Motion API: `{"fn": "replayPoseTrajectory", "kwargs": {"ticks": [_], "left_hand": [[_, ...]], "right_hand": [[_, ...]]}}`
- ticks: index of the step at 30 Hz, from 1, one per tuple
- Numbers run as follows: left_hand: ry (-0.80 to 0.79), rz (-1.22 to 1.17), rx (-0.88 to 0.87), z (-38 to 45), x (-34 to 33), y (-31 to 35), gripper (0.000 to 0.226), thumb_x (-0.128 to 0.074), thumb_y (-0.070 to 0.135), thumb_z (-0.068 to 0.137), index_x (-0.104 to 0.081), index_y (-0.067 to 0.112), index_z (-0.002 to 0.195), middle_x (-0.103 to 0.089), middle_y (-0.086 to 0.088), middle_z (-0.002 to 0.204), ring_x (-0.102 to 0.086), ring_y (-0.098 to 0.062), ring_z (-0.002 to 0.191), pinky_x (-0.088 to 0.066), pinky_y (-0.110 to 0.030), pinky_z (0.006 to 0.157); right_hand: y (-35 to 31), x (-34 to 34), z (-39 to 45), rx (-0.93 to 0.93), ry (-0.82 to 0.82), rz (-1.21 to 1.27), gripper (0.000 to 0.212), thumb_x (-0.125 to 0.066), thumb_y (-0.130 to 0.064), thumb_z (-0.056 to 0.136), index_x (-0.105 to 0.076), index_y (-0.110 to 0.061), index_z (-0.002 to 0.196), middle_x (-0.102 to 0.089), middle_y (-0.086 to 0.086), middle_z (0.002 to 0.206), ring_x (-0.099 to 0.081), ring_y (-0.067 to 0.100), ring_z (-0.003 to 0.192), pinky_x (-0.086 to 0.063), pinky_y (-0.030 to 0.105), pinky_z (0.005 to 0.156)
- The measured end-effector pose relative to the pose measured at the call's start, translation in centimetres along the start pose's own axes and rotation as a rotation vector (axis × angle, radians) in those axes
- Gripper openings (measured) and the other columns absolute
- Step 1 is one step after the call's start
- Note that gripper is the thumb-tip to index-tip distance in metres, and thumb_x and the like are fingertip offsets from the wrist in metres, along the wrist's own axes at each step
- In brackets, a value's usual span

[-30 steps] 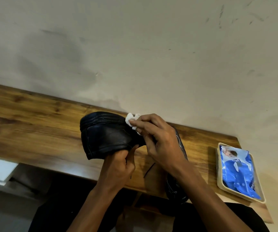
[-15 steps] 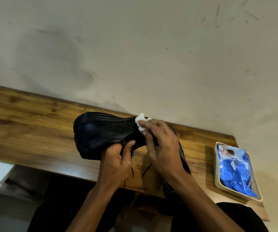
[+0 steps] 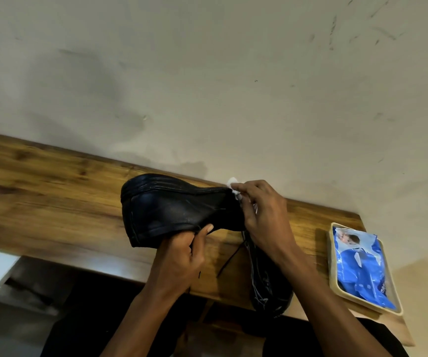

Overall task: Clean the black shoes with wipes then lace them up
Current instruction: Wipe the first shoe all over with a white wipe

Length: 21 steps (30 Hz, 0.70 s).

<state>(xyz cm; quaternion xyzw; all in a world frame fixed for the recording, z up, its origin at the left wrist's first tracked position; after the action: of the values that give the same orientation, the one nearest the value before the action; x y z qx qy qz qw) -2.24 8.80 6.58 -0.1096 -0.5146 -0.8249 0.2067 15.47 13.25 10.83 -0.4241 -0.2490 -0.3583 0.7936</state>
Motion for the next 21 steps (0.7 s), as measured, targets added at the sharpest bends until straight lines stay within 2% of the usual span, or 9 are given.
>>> {"fn": "replayPoseTrajectory", "kwargs": {"ticks": [3,6,9,11,13,14,16,18,21], "left_hand": [[-0.023,0.035,-0.040,-0.1,-0.4,-0.4,0.025,-0.063,0.021,0.089,-0.071,0.007,0.070,-0.061,0.009,0.056,-0.061,-0.003,0.061,-0.043,-0.015,0.053],[-0.040,0.064,-0.107,0.0,-0.6,0.3,0.023,-0.065,0.016,0.088,-0.069,0.002,0.070,-0.062,0.005,0.058,-0.059,-0.006,0.068,-0.036,0.001,0.059],[-0.052,0.032,-0.141,0.0,-0.6,0.7,0.022,-0.063,0.015,0.090,-0.070,0.002,0.073,-0.066,0.004,0.066,-0.062,-0.003,0.072,-0.042,-0.006,0.063],[-0.035,0.019,-0.116,0.0,-0.4,0.5,0.033,-0.063,0.016,0.089,-0.060,0.008,0.057,-0.047,0.018,0.051,-0.053,0.009,0.054,-0.035,-0.003,0.054],[-0.002,0.002,-0.054,0.2,-0.2,0.3,0.048,-0.065,0.016,0.087,-0.040,0.024,0.047,-0.027,0.019,0.041,-0.039,0.011,0.039,-0.024,0.000,0.049],[0.022,-0.008,-0.030,0.3,0.1,0.3,0.053,-0.066,0.016,0.088,-0.033,0.030,0.048,-0.024,0.017,0.039,-0.036,0.009,0.036,-0.022,0.000,0.048],[0.067,-0.043,0.029,0.4,0.6,0.1,0.057,-0.068,0.016,0.090,-0.031,0.034,0.050,-0.031,0.011,0.036,-0.036,0.007,0.035,-0.021,-0.001,0.046],[0.096,-0.095,0.114,0.6,1.1,-0.3,0.051,-0.068,0.017,0.087,-0.038,0.030,0.048,-0.046,0.012,0.040,-0.038,0.004,0.034,-0.021,-0.005,0.043],[0.144,-0.179,0.202,0.6,1.7,-0.6,0.052,-0.069,0.009,0.088,-0.042,0.025,0.048,-0.048,0.011,0.041,-0.035,-0.004,0.033,-0.020,-0.016,0.039]], "right_hand": [[-2.9,-0.2,0.5,0.125,-0.017,0.069,0.030,-0.061,0.004,0.093,-0.073,-0.009,0.118,-0.065,0.005,0.109,-0.061,0.011,0.101,-0.045,0.007,0.088],[-4.9,-0.4,0.4,0.257,-0.065,0.118,0.030,-0.059,0.003,0.093,-0.073,-0.007,0.117,-0.064,0.007,0.111,-0.063,0.018,0.104,-0.050,0.019,0.088],[-4.5,0.0,0.4,0.286,-0.073,0.115,0.030,-0.060,0.004,0.092,-0.074,-0.009,0.117,-0.064,0.007,0.111,-0.064,0.020,0.102,-0.054,0.029,0.084],[-3.3,0.4,0.4,0.247,-0.066,0.093,0.031,-0.061,0.005,0.091,-0.075,-0.011,0.114,-0.065,0.005,0.109,-0.063,0.016,0.100,-0.054,0.026,0.084],[-1.9,0.9,0.4,0.186,-0.060,0.071,0.032,-0.063,0.008,0.090,-0.076,-0.011,0.112,-0.066,0.002,0.108,-0.061,0.008,0.098,-0.050,0.013,0.085],[-1.2,1.0,0.4,0.150,-0.058,0.070,0.032,-0.064,0.009,0.089,-0.076,-0.011,0.112,-0.066,0.001,0.107,-0.061,0.005,0.096,-0.047,0.008,0.085],[0.2,1.1,0.2,0.083,-0.052,0.072,0.030,-0.066,0.007,0.090,-0.076,-0.012,0.112,-0.067,0.000,0.105,-0.061,0.003,0.094,-0.045,0.005,0.083],[1.4,1.1,0.0,0.036,-0.036,0.067,0.027,-0.065,0.001,0.093,-0.075,-0.013,0.114,-0.068,-0.002,0.104,-0.062,0.002,0.091,-0.046,0.006,0.082],[2.4,1.1,-0.4,-0.004,-0.025,0.028,0.025,-0.065,-0.004,0.095,-0.075,-0.015,0.115,-0.069,-0.002,0.106,-0.063,0.002,0.091,-0.052,0.014,0.083]]}}
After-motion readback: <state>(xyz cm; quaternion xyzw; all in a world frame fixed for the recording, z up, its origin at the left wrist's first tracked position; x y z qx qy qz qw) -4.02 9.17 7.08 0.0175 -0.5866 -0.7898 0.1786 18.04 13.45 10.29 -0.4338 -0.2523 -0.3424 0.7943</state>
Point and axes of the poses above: each hand's wrist, its own z-axis towards the middle knuckle, its own x-axis out of the back of the hand, y = z × x, the point moved 7 cm from there along z, towards the middle knuckle
